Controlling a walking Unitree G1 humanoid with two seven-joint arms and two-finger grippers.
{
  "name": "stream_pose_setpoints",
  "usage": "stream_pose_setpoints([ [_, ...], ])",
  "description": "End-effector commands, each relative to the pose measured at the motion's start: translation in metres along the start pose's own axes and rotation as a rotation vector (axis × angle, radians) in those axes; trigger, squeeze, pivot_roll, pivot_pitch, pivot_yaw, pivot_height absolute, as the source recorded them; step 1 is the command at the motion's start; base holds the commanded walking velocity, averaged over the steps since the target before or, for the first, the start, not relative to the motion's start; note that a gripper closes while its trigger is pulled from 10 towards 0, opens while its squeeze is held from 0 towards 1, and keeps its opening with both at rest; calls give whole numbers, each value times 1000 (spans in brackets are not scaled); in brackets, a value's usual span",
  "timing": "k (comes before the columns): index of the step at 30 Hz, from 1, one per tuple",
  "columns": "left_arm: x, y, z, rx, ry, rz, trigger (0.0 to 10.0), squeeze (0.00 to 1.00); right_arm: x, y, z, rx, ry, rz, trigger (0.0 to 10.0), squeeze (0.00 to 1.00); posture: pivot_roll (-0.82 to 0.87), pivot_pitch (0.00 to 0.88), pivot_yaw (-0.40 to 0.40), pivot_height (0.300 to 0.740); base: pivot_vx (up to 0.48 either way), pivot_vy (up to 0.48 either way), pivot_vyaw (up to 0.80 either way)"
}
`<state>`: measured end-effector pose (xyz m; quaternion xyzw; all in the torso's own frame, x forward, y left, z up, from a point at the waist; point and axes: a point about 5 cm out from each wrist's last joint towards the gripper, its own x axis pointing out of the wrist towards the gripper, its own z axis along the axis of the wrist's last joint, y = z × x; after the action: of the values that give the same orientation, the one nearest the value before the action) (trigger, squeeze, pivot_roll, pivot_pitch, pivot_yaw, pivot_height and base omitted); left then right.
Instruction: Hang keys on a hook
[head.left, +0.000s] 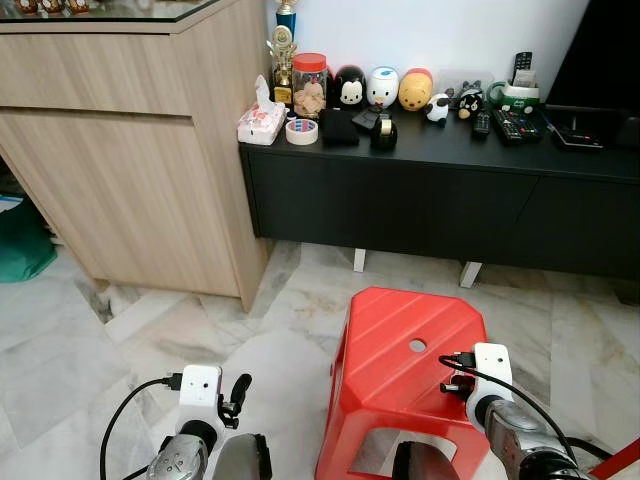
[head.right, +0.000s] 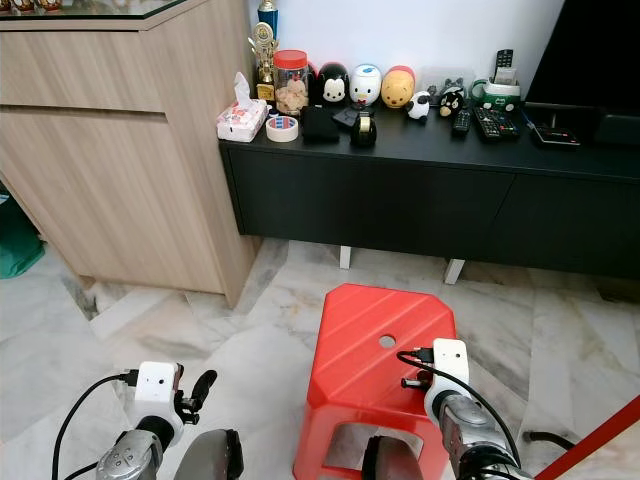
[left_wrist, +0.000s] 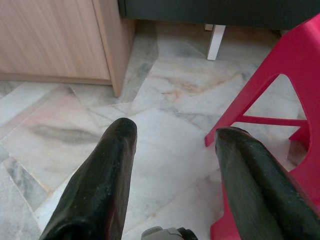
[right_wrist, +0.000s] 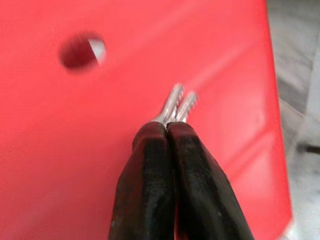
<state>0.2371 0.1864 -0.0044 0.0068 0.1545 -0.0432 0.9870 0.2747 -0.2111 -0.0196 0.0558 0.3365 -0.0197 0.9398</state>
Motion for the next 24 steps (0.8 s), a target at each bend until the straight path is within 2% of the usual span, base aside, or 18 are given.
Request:
stream_pose_setpoints([
  [1, 2, 1, 0, 16, 9, 4, 10000, 0, 2, 7, 25, 18, -120, 27, 0, 0, 49, 0, -25, 588, 0, 0, 0],
  [9, 3, 3, -1, 3, 6, 27, 10000, 0, -3, 24, 38, 93, -321, 97, 0, 0, 51, 0, -37, 588, 0, 0, 0],
  [10, 4, 4, -1, 1, 8, 30, 10000, 0, -4, 26, 37, 87, -331, 108, 6471, 0, 46, 0, -40, 588, 0, 0, 0],
  [11, 4, 4, -2, -3, 10, 35, 10000, 0, -6, 30, 34, 84, -348, 127, 10000, 0, 44, 0, -41, 588, 0, 0, 0],
  [14, 5, 5, -3, -6, 18, 41, 10000, 0, -9, 33, 27, 99, -350, 144, 10000, 0, 38, 0, -41, 588, 0, 0, 0],
  [18, 6, 8, -9, -14, 51, 57, 10000, 0, -11, 31, 0, 65, -268, 141, 10000, 0, 28, 0, -40, 588, 0, 0, 0],
  [21, 6, 11, -12, -16, 67, 66, 10000, 0, -11, 24, -9, 93, -239, 90, 10000, 0, 32, 0, -38, 603, 0, 0, 0],
  [24, 4, 12, -14, -16, 72, 70, 10000, 0, -11, 24, -7, 107, -246, 90, 10000, 0, 34, 0, -37, 623, 0, 0, 0],
])
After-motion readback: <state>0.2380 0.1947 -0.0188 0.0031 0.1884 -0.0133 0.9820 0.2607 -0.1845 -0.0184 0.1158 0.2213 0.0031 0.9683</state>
